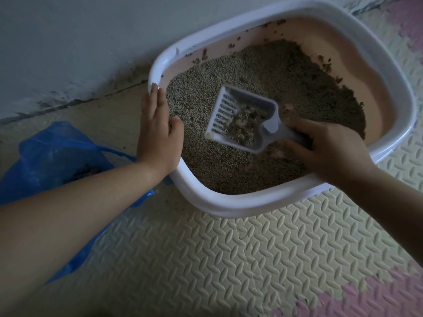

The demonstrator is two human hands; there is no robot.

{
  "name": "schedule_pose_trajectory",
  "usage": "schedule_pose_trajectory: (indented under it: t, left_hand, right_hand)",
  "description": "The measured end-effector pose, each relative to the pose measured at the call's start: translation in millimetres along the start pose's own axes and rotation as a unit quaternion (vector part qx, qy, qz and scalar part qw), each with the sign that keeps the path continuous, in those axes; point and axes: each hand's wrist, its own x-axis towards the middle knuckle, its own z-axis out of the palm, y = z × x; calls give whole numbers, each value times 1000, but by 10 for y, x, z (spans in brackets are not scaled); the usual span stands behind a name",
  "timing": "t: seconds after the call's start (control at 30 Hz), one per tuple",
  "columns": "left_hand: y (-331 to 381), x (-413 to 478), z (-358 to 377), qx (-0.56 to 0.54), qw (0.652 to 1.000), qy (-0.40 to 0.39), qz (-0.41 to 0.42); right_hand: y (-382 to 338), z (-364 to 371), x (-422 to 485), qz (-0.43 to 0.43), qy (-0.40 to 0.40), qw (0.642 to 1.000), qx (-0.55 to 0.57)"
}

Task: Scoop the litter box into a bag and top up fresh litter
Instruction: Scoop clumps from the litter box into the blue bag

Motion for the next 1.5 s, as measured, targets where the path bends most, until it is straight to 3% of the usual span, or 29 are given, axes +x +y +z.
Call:
schedule_pose_trajectory:
  t: [0.77,1.03,1.23,1.5]
  left_hand:
    - [-57,-86,-250,-49,997,-62,-18]
    - [-565,-550,-1074,92,995,-37,-10]
    - [-1028,-859,-1576,232,971,-21,-46]
    - [-1269,-1082,-1780,240,963,-41,-111]
  right_hand:
    - [-341,-193,-26,14,-65,997,51]
    - [-863,-156,237,-78,-97,992,35]
    - [-1396,16,504,-159,-123,979,21]
    - [-2066,364,788,-256,-141,955,-59]
